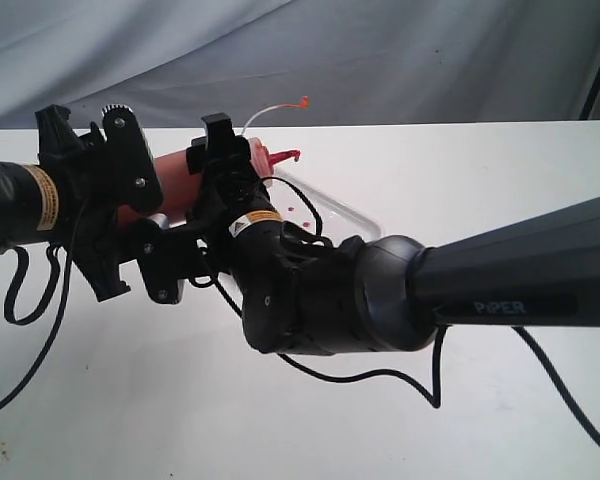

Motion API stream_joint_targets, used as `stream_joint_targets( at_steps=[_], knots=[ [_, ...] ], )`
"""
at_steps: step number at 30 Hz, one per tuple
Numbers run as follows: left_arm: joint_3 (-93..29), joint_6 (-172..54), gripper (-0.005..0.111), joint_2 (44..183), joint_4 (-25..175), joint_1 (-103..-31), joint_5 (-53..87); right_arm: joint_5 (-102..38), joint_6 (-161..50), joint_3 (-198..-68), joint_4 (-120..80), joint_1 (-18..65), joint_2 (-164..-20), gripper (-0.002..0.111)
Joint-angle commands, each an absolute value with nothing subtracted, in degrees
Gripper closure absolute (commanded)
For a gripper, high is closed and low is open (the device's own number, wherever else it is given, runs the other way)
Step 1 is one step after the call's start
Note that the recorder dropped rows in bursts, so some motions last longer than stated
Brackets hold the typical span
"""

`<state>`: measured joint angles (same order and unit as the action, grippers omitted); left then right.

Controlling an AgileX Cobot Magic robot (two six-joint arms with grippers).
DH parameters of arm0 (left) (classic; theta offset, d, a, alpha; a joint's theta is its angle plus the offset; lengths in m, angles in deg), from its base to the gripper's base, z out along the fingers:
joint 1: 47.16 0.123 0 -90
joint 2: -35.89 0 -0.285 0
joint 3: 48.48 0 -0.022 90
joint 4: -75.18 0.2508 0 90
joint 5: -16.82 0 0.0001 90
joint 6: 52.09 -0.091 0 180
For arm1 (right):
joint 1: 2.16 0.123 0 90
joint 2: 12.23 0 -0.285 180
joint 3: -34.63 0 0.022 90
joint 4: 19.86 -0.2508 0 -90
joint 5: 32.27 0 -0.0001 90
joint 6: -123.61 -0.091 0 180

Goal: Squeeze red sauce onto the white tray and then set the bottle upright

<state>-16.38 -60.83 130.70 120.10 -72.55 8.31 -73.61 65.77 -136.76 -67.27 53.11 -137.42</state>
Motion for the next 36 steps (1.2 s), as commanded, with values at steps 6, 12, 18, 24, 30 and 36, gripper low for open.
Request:
stream_joint_targets(
  at_steps=[6, 12, 18, 24, 30, 36],
  knots=[
    [-13.38, -52.09, 0.106, 131.10, 118.53, -73.42, 14.26, -76.47, 66.39, -138.28, -56.71, 58.77, -134.27, 0.108],
    [-11.19, -52.09, 0.091, 131.10, 117.68, -73.42, 18.57, -76.99, 66.39, -138.28, -56.71, 59.03, -134.27, 0.108],
    [-10.60, -50.62, 0.067, 131.10, 112.58, -71.49, 27.45, -78.31, 66.39, -137.13, -56.92, 59.07, -134.27, 0.108],
    [-10.60, -51.48, 0.058, 132.58, 112.58, -71.08, 31.39, -80.11, 66.39, -135.59, -55.66, 58.96, -134.27, 0.108],
    [-10.60, -52.80, 0.062, 141.46, 110.54, -71.08, 35.92, -77.36, 66.39, -135.30, -55.77, 58.42, -134.27, 0.108],
    [-10.60, -60.67, 0.064, 144.44, 99.41, -71.08, 42.52, -74.87, 66.39, -135.30, -53.85, 58.34, -134.27, 0.108]
  ],
)
